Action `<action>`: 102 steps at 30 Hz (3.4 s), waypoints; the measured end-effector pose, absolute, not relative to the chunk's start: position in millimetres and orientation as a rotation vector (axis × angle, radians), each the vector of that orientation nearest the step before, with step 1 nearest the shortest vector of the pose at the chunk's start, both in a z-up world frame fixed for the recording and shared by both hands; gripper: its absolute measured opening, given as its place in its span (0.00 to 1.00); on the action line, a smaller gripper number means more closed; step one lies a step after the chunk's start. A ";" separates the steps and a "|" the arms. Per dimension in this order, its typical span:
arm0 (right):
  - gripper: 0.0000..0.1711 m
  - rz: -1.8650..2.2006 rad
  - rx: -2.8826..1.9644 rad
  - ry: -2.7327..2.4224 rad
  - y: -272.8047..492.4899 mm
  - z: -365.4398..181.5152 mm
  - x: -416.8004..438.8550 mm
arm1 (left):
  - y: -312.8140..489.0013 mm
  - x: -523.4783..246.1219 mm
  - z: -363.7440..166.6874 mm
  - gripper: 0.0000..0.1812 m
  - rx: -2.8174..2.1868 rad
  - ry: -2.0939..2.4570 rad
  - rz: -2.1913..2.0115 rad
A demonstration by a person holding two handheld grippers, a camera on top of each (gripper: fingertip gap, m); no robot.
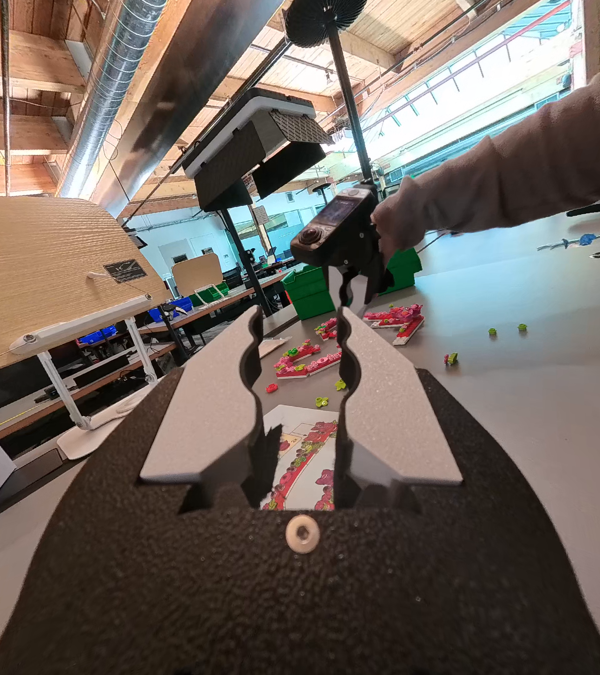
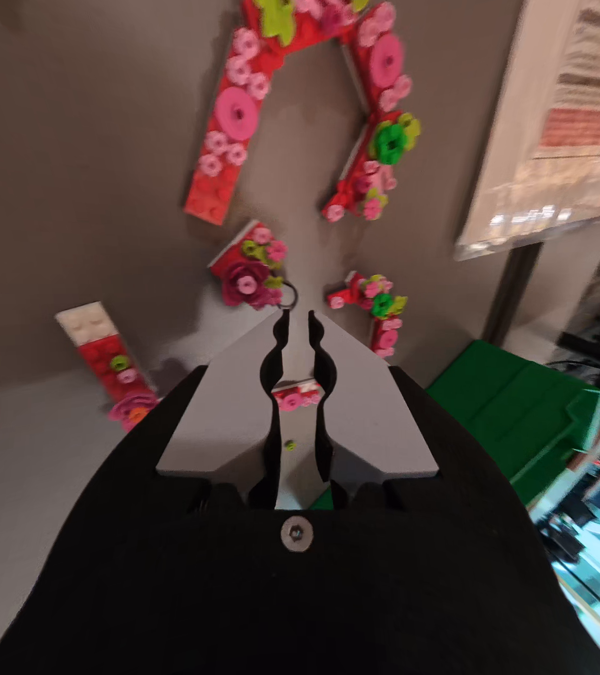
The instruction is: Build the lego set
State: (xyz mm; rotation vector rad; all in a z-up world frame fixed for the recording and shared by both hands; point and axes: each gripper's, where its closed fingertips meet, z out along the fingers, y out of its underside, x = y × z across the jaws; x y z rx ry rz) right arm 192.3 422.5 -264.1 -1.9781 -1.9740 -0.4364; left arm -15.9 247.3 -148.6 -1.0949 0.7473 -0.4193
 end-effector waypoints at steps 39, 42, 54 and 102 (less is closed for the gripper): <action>0.21 -0.062 -2.394 -1.749 416.7 -271.0 160.4 | 244.5 -13.2 -149.8 0.20 -1.083 0.775 -0.406; 0.17 -0.085 -2.338 -1.870 422.1 -271.1 162.1 | 244.6 -12.9 -149.9 0.20 -1.084 0.776 -0.410; 0.17 -0.136 -2.107 -2.161 438.4 -271.9 164.4 | 246.2 -12.5 -150.8 0.20 -1.093 0.774 -0.421; 0.00 -0.350 -1.295 -0.249 406.5 -150.9 339.8 | 264.8 -42.7 -143.9 0.17 -1.144 0.577 -0.331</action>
